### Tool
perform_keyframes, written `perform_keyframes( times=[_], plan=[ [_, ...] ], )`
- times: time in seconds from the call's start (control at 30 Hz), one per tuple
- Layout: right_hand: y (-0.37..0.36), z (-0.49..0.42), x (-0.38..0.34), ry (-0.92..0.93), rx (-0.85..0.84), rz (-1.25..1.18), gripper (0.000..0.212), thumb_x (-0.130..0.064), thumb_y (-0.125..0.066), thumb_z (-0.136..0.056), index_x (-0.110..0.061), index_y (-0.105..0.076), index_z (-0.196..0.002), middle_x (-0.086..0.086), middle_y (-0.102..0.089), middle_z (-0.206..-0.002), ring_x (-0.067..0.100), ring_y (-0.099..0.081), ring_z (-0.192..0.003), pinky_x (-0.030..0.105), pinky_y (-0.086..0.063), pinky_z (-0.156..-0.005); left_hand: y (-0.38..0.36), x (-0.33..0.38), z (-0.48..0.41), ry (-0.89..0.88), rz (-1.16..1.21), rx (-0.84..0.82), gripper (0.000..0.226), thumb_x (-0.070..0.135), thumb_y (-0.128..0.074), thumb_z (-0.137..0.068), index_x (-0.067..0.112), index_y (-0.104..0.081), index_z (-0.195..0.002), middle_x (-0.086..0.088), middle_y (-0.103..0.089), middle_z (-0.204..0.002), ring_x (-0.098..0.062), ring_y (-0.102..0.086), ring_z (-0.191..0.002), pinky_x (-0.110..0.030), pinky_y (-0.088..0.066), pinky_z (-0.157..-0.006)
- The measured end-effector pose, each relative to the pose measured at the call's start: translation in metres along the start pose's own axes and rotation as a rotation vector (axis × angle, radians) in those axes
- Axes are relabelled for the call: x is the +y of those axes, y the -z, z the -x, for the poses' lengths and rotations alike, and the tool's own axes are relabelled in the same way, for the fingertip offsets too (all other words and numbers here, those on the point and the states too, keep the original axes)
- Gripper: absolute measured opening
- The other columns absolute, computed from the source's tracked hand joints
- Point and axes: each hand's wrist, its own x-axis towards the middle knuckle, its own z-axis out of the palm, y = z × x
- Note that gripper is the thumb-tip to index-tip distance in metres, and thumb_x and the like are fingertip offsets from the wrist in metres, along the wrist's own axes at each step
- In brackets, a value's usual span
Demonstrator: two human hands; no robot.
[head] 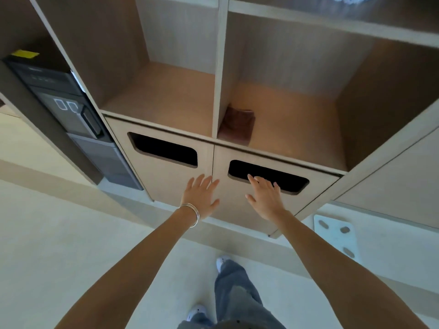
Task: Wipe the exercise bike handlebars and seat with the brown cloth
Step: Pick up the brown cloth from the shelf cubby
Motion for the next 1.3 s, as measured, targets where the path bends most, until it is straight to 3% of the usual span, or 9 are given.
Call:
perform_keyframes(
  times=[0.27, 0.63, 0.8, 0.9, 1.03, 1.17, 1.3],
  plan=[
    [0.033, -0.117, 0.030, 0.142, 0.056, -0.001, 0.059, -0.033, -0.051, -0.092, -0.018, -0.026, -0.144, 0.008, -0.042, -0.141, 0.031, -0.043, -0.125, 0.045, -0.037, -0.098, 0.020, -0.001, -0.080, 0.022, -0.031, 0.038, 0.066, 0.049, -0.037, -0.092, 0.025, -0.011, -0.148, -0.001, -0.015, -0.158, -0.023, -0.007, -0.145, -0.044, -0.007, -0.118],
    [0.048, -0.214, 0.039, 0.359, 0.012, -0.044, 0.073, -0.039, -0.063, -0.083, -0.016, -0.031, -0.144, 0.005, -0.032, -0.150, 0.023, -0.026, -0.138, 0.041, -0.021, -0.111, 0.019, -0.008, -0.124, 0.134, 0.006, 0.072, 0.067, 0.049, -0.042, -0.090, 0.025, -0.014, -0.147, 0.000, -0.016, -0.157, -0.024, -0.011, -0.145, -0.044, -0.009, -0.118],
    [0.035, -0.221, 0.045, 0.434, 0.067, -0.189, 0.075, -0.036, -0.078, -0.068, -0.018, -0.048, -0.134, 0.003, -0.044, -0.141, 0.025, -0.038, -0.132, 0.041, -0.031, -0.109, 0.018, -0.017, -0.128, 0.194, 0.013, 0.130, 0.068, 0.049, -0.044, -0.089, 0.025, -0.017, -0.147, -0.002, -0.022, -0.156, -0.025, -0.015, -0.144, -0.045, -0.012, -0.117],
    [0.028, -0.215, 0.055, 0.514, 0.076, -0.219, 0.081, -0.032, -0.082, -0.065, -0.018, -0.046, -0.136, 0.003, -0.042, -0.144, 0.024, -0.034, -0.135, 0.043, -0.031, -0.109, 0.014, -0.018, -0.126, 0.221, 0.036, 0.128, 0.068, 0.047, -0.044, -0.090, 0.025, -0.015, -0.147, 0.000, -0.019, -0.157, -0.023, -0.012, -0.145, -0.044, -0.008, -0.118],
    [0.024, -0.206, 0.063, 0.593, 0.129, -0.364, 0.064, -0.015, -0.082, -0.067, -0.012, -0.056, -0.125, 0.005, -0.052, -0.137, 0.023, -0.044, -0.130, 0.044, -0.038, -0.107, 0.009, -0.018, -0.118, 0.225, 0.050, 0.118, 0.067, 0.045, -0.043, -0.092, 0.025, -0.013, -0.148, 0.000, -0.015, -0.158, -0.023, -0.008, -0.146, -0.043, -0.005, -0.118],
    [0.024, -0.197, 0.059, 0.636, 0.268, -0.416, 0.046, -0.001, -0.079, -0.066, -0.010, -0.068, -0.110, 0.005, -0.065, -0.120, 0.022, -0.060, -0.113, 0.037, -0.049, -0.096, 0.009, -0.016, -0.110, 0.228, 0.071, 0.101, 0.066, 0.042, -0.044, -0.092, 0.025, -0.014, -0.148, -0.001, -0.016, -0.158, -0.022, -0.009, -0.146, -0.042, -0.003, -0.118],
    [0.031, -0.192, 0.041, 0.719, 0.295, -0.427, 0.036, -0.007, -0.080, -0.068, -0.012, -0.071, -0.103, -0.001, -0.070, -0.109, 0.017, -0.065, -0.099, 0.027, -0.048, -0.085, 0.003, -0.023, -0.090, 0.288, 0.085, 0.081, 0.066, 0.045, -0.044, -0.092, 0.025, -0.015, -0.148, 0.000, -0.017, -0.157, -0.021, -0.010, -0.145, -0.043, -0.004, -0.119]
  ],
)
